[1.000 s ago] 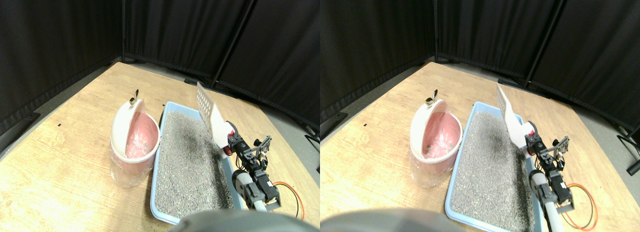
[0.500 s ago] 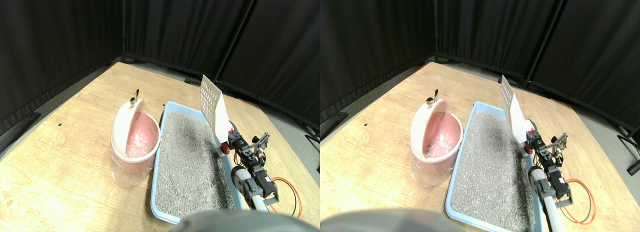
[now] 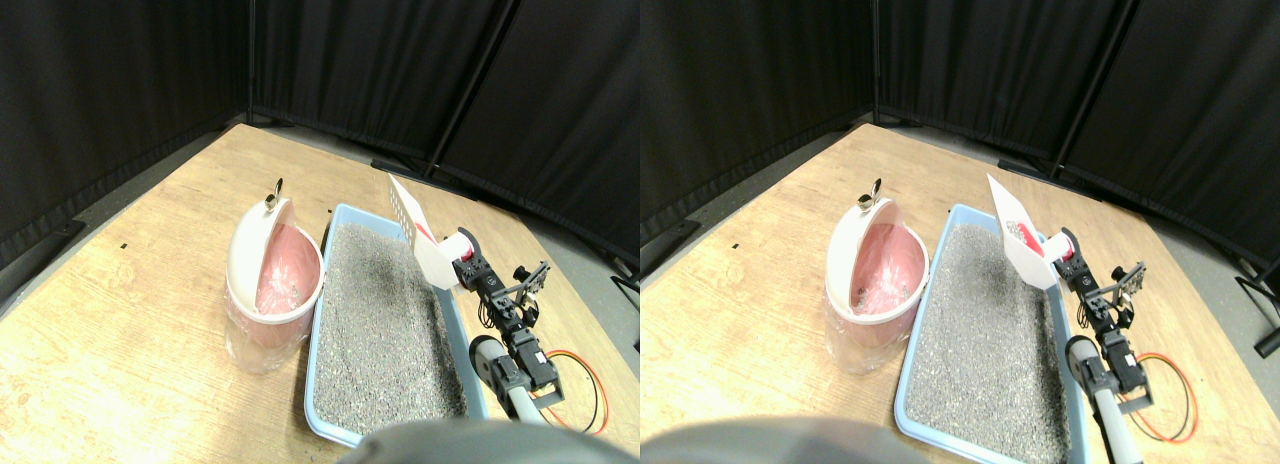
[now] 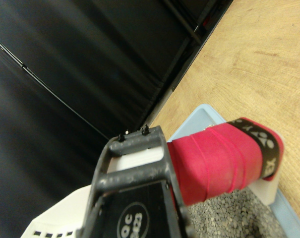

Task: Scoop (unimanual)

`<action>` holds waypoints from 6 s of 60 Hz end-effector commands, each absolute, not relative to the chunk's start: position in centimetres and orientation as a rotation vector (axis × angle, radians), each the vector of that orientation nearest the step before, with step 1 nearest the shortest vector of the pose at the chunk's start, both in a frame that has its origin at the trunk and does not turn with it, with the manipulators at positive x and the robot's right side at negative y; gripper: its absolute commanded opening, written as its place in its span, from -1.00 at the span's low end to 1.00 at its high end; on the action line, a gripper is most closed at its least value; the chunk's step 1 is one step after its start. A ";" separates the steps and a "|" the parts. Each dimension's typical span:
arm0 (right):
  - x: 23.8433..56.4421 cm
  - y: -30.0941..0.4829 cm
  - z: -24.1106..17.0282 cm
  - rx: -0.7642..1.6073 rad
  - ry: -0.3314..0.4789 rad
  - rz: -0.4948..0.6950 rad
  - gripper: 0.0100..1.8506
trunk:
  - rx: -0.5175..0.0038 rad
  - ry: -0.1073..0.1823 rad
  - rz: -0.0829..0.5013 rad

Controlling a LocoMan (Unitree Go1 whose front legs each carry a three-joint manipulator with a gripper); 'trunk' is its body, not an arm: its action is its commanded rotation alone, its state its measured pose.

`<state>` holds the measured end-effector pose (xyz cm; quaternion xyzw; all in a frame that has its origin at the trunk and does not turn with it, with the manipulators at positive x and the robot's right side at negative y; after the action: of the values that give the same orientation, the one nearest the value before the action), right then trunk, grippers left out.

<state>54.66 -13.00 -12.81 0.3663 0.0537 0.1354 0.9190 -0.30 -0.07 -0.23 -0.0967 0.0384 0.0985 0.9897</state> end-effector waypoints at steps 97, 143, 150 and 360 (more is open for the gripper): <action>56.3 -9.6 -9.9 0.163 -0.057 0.433 -0.95 | -0.236 0.072 0.348; 56.1 -5.7 -9.1 -0.007 -0.031 0.547 -0.95 | -0.276 0.059 0.421; 56.0 -4.9 -9.0 -0.010 -0.032 0.564 -0.95 | -0.278 0.057 0.429; 54.5 1.2 -4.1 -0.458 -0.163 0.633 -0.72 | -0.338 0.022 0.496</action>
<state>54.98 0.49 -4.79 -0.2155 -0.0426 0.2932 0.9305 -0.42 -0.07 -0.21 -0.1613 0.0132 0.2001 0.9663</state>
